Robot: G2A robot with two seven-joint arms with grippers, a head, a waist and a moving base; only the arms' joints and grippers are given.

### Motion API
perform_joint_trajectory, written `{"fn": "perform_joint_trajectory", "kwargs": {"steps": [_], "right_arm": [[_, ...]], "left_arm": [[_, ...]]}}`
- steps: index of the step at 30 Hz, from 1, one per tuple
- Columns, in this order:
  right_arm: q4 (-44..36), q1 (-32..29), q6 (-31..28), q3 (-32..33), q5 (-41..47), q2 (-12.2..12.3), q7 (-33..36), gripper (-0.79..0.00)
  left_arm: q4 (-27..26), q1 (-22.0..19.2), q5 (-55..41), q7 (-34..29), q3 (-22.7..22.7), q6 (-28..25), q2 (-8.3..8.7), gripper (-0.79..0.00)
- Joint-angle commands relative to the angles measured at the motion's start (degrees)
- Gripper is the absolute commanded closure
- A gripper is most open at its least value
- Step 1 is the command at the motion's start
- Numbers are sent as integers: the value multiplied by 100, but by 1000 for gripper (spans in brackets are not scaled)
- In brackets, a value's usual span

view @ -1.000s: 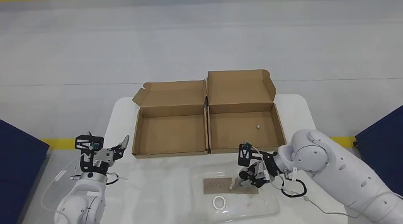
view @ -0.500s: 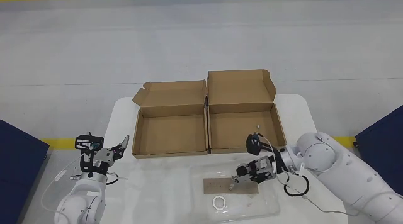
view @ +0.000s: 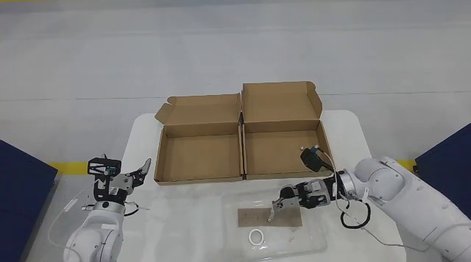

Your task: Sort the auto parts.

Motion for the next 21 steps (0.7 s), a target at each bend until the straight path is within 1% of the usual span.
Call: {"fn": "perform_joint_trajectory", "kwargs": {"steps": [1, 7, 9, 12, 16, 18, 21], "right_arm": [[2, -2, 4, 4, -6, -2, 4, 0], [-14, -16, 24, -2, 2, -6, -20, 0], [-30, -78, 168, -36, 56, -31, -86, 0], [-1, -85, 296, -62, 122, -65, -8, 0], [131, -35, 419, -72, 235, -97, 274, 0], [182, 26, 537, -50, 91, -102, 439, 0], [160, 115, 830, -3, -450, -97, 647, 0]], "left_arm": [[0, 0, 0, 0, 0, 0, 0, -785], [0, 0, 0, 0, 0, 0, 0, -785], [0, 0, 0, 0, 0, 0, 0, -785], [0, 0, 0, 0, 0, 0, 0, -785], [0, 0, 0, 0, 0, 0, 0, -785], [0, 0, 0, 0, 0, 0, 0, -785], [0, 0, 0, 0, 0, 0, 0, -785]]}}
